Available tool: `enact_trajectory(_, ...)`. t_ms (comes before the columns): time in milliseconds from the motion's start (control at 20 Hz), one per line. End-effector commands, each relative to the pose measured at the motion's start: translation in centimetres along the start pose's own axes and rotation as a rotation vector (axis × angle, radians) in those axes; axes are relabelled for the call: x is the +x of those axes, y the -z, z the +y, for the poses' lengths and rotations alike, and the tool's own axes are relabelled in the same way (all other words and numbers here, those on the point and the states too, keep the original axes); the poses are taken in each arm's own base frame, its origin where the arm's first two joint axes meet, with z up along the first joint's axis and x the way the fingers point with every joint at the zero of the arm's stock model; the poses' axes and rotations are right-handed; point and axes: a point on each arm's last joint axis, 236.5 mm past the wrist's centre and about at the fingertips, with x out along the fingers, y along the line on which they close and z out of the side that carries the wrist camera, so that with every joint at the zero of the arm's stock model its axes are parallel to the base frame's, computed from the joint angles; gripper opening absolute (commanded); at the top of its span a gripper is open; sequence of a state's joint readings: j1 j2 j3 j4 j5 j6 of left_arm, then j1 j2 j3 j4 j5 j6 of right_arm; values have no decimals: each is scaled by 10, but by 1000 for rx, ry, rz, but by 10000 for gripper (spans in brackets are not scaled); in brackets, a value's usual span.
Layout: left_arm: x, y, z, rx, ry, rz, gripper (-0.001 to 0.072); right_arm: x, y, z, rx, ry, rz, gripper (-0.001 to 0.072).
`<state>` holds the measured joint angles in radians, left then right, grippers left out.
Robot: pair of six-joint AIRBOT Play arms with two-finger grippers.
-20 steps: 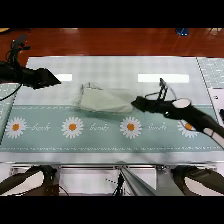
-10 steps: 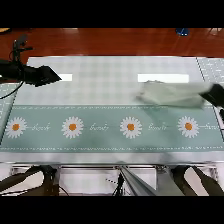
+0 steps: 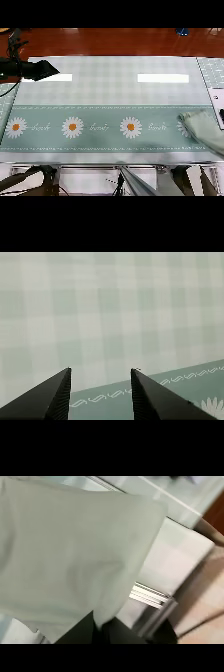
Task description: Fold the shirts.
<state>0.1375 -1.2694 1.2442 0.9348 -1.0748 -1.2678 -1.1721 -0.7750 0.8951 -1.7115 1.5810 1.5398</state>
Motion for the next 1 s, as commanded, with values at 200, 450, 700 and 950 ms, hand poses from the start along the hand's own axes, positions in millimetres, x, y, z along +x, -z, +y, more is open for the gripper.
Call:
enact_trajectory(200, -5, -38, 15, -2, -55, -162, 458, -2, 57, -79, 65, 306, 217, 25)
enact_trajectory(450, -11, -64, 23, -2, -90, -273, 459, 26, 95, -72, -8, 300, 294, 459)
enact_trajectory(700, -10, -59, 30, 25, -121, -249, 460, 17, 27, -48, -15, 175, 12, 452)
enact_trajectory(950, -3, -54, -8, 226, -78, -211, 628, -97, -73, 161, -348, -587, -399, 361)
